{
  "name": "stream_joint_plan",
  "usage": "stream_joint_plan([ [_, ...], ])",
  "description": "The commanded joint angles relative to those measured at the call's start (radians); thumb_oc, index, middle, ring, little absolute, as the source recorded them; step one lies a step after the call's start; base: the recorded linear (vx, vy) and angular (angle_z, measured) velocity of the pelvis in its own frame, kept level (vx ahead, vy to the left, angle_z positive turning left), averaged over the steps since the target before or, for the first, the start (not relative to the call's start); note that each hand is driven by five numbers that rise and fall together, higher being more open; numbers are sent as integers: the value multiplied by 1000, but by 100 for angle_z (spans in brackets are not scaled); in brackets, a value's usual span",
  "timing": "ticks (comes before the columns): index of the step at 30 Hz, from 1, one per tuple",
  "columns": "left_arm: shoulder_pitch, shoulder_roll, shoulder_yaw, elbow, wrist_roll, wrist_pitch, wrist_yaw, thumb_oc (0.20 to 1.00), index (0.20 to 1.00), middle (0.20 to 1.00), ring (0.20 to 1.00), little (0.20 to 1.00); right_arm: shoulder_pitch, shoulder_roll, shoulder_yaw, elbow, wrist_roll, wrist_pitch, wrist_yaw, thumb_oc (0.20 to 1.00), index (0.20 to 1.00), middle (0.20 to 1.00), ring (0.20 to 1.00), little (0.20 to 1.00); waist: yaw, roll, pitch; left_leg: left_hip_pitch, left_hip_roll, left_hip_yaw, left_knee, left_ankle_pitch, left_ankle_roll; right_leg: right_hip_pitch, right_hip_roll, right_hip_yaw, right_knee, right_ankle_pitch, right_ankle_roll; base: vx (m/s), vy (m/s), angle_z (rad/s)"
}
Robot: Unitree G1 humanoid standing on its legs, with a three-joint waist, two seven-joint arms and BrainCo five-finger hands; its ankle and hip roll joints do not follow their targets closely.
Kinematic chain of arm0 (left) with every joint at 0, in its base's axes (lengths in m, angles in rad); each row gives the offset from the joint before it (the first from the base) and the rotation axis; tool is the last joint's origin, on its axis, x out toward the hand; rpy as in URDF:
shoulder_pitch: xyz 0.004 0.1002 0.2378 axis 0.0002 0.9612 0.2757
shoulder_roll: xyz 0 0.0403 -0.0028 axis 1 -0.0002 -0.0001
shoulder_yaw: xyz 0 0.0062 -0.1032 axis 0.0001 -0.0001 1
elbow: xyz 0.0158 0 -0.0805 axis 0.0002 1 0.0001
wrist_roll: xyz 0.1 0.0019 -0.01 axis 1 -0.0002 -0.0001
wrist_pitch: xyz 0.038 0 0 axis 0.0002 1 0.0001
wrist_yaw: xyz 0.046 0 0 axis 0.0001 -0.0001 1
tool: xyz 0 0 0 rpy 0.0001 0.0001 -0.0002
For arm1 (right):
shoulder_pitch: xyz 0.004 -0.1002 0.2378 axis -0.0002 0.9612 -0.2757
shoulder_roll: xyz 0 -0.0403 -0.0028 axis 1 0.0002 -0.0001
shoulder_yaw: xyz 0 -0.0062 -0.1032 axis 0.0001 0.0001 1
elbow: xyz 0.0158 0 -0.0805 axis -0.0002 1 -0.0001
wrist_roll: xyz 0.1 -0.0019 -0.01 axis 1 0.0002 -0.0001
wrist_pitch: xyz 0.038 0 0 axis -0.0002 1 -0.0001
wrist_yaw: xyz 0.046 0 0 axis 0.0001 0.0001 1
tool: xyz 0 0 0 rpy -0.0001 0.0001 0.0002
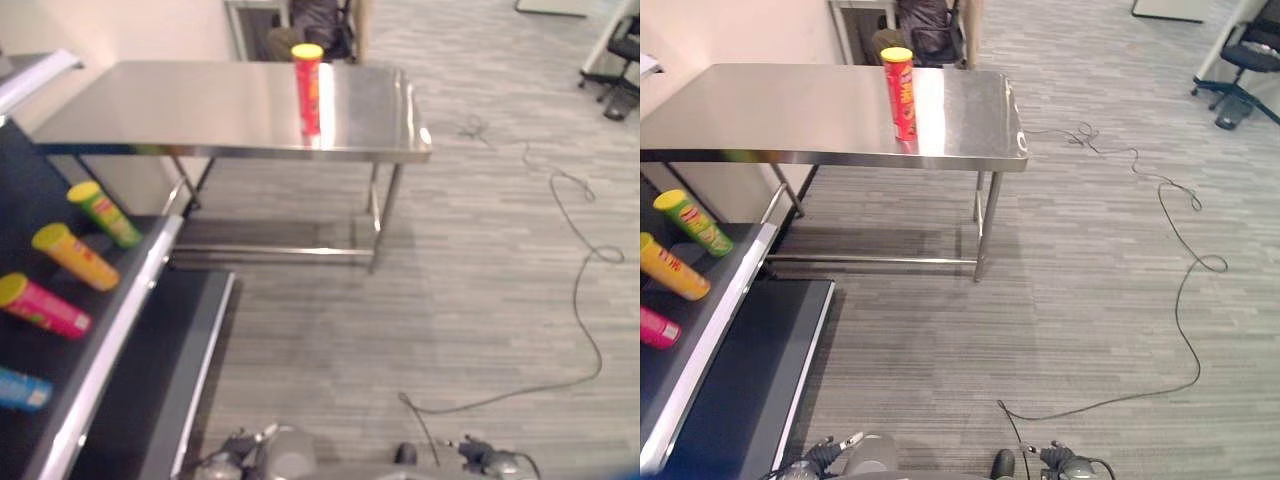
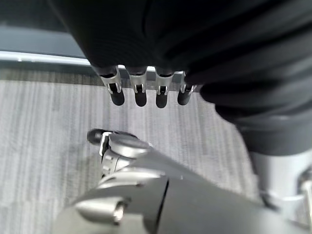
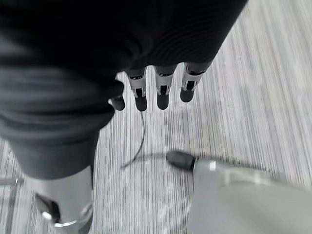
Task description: Put the goods on the table back onto the shelves and tidy them up.
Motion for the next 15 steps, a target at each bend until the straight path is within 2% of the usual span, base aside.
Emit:
stream_joint_plan([
  [1,26,13,35,28,-131,-2,-1,1000,1000,1000,1000,1000,-16,-9,-31,-24,16,-10,-6,1000,1000,1000,1000,1000,90,9,48,-111,-31,-27,-264,129,52,201,36,27,9,-214,24,202,171,-67],
  [2,37,18,54,47,-150,-4,4,1000,1000,1000,1000,1000,-20,-3,-33,-19,18,-7,-7,1000,1000,1000,1000,1000,105,1,48,-148,-41,-35,-291,132,42,221,27,30,9,-234,32,429,419,-44],
  [3,70,26,102,88,-165,2,-4,1000,1000,1000,1000,1000,-16,17,-31,-14,13,5,2,1000,1000,1000,1000,1000,130,-12,39,-151,-54,-40,-278,143,42,264,6,63,9,-242,44,621,697,21],
  [4,83,33,112,129,-115,15,-3,1000,1000,1000,1000,1000,-13,38,-39,-7,-22,20,10,1000,1000,1000,1000,1000,145,-27,11,-151,-81,-61,-219,168,63,293,-38,69,39,-232,69,519,598,66],
  [5,83,34,112,129,-114,15,-3,1000,1000,1000,1000,1000,-12,38,-39,-7,-22,20,10,1000,1000,1000,1000,1000,145,-29,11,-151,-83,-60,-216,166,64,293,-41,69,40,-233,70,439,539,37],
  [6,87,40,105,133,-87,16,3,1000,1000,1000,1000,1000,-6,56,-37,-9,-36,15,10,1000,1000,1000,1000,1000,154,-50,1,-154,-113,-64,-158,155,84,292,-81,61,79,-203,85,337,439,-9],
  [7,79,60,92,115,-49,18,5,1000,1000,1000,1000,1000,0,82,-3,-30,-56,12,23,1000,1000,1000,1000,1000,158,-82,-20,-119,-150,-60,-131,125,116,248,-140,66,171,-88,102,416,562,-23],
  [9,63,79,57,103,8,24,10,1000,1000,1000,1000,1000,-3,88,24,-57,-81,10,25,1000,1000,1000,1000,1000,152,-105,-35,-70,-194,-50,-141,94,155,212,-200,49,264,96,123,262,387,-17],
  [10,63,79,57,103,8,24,10,1000,1000,1000,1000,1000,-3,88,24,-57,-81,10,25,1000,1000,1000,1000,1000,152,-105,-37,-72,-194,-50,-141,95,156,210,-200,49,263,98,123,183,308,-7],
  [11,50,86,24,91,40,27,17,1000,1000,1000,1000,1000,-6,87,37,-75,-91,9,19,1000,1000,1000,1000,1000,145,-105,-39,-45,-215,-52,-143,79,174,197,-237,29,329,182,122,284,490,1],
  [12,33,93,-24,62,80,31,26,1000,1000,1000,1000,1000,-14,87,60,-102,-102,10,18,1000,1000,1000,1000,1000,127,-80,-36,18,-235,-56,-144,45,204,165,-309,-25,434,258,98,395,635,12],
  [13,24,102,-43,56,90,37,29,1000,1000,1000,1000,1000,-23,86,70,-114,-109,9,15,1000,1000,1000,1000,1000,105,-64,-30,56,-230,-64,-152,33,215,117,-292,-8,487,260,77,393,551,20],
  [14,17,110,-51,44,97,38,33,1000,1000,1000,1000,1000,-27,85,76,-122,-111,4,11,1000,1000,1000,1000,1000,86,-45,-27,84,-222,-80,-165,30,224,64,-245,22,508,198,59,300,315,9],
  [15,14,120,-54,39,98,35,34,1000,1000,1000,1000,1000,-26,90,88,-131,-109,1,11,1000,1000,1000,1000,1000,62,-25,-20,115,-209,-97,-188,35,228,-6,-161,51,529,85,27,266,215,1],
])
